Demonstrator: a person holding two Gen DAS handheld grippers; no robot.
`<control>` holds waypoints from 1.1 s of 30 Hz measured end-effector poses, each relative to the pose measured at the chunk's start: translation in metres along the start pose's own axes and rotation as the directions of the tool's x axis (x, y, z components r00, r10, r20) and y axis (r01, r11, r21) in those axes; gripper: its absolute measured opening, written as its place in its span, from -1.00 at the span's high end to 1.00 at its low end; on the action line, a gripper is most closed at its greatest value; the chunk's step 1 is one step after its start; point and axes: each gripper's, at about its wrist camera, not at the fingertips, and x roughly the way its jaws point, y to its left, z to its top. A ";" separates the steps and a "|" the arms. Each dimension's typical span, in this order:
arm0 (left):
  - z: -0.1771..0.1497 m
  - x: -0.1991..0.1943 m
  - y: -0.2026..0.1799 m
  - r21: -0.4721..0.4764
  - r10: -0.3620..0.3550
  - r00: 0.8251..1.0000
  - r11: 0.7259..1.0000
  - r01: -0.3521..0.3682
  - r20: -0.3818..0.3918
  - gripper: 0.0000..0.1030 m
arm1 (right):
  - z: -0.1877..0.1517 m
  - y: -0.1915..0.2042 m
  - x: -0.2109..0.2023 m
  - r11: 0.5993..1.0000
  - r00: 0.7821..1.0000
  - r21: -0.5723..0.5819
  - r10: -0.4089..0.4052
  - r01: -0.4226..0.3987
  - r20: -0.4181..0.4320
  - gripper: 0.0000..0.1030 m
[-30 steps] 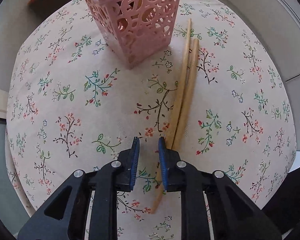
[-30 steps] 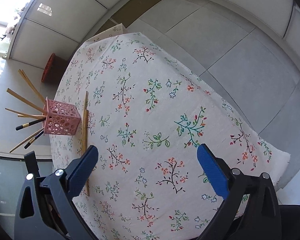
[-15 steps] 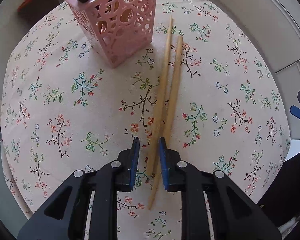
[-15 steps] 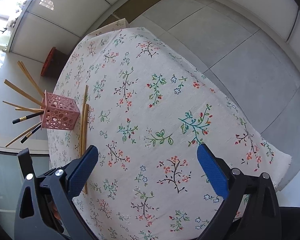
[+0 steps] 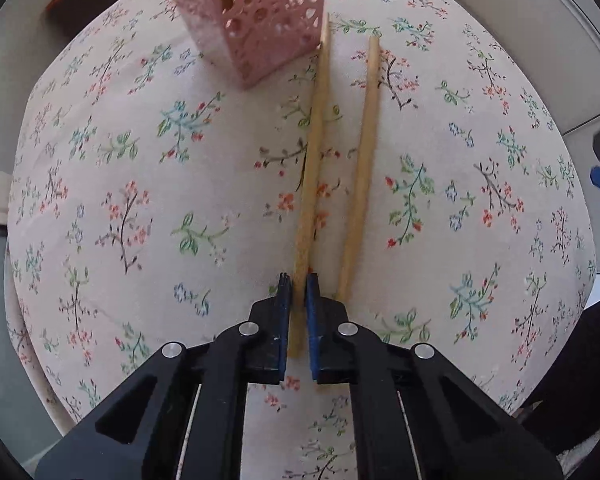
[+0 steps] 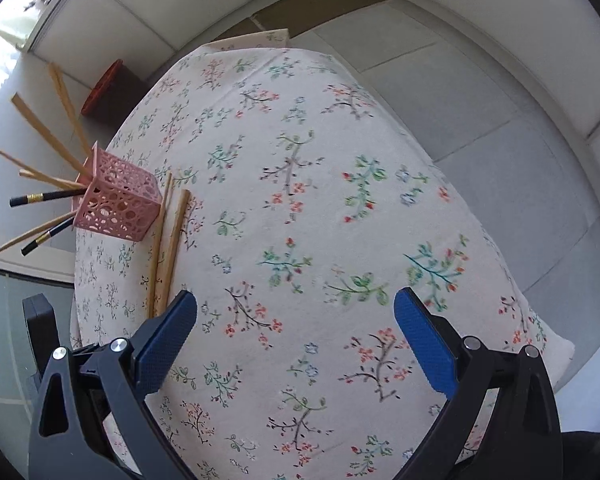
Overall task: Organize utensils
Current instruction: 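Close the left tool on one wooden chopstick, then lift the left tool's chopstick while the right tool grasps the other wooden chopstick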
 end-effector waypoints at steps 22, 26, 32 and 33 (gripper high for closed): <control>-0.075 -0.008 0.052 -0.091 -0.051 0.999 0.995 0.051 0.001 0.84 | 0.012 0.122 0.103 0.950 0.951 0.027 -0.310 0.310 0.003 0.98; -0.081 -0.009 0.051 -0.088 -0.075 0.997 0.993 0.075 0.003 0.84 | -0.016 0.099 0.084 0.940 0.949 -0.131 -0.316 0.315 0.011 1.00; -0.080 -0.018 0.050 -0.085 -0.101 0.995 0.991 0.102 0.009 0.83 | -0.036 0.034 0.052 0.944 0.954 -0.227 -0.271 0.238 -0.125 1.00; -0.076 -0.023 0.052 -0.098 -0.098 0.995 0.990 0.100 0.028 0.83 | -0.034 0.025 0.048 0.959 0.961 -0.199 -0.235 0.204 -0.144 0.99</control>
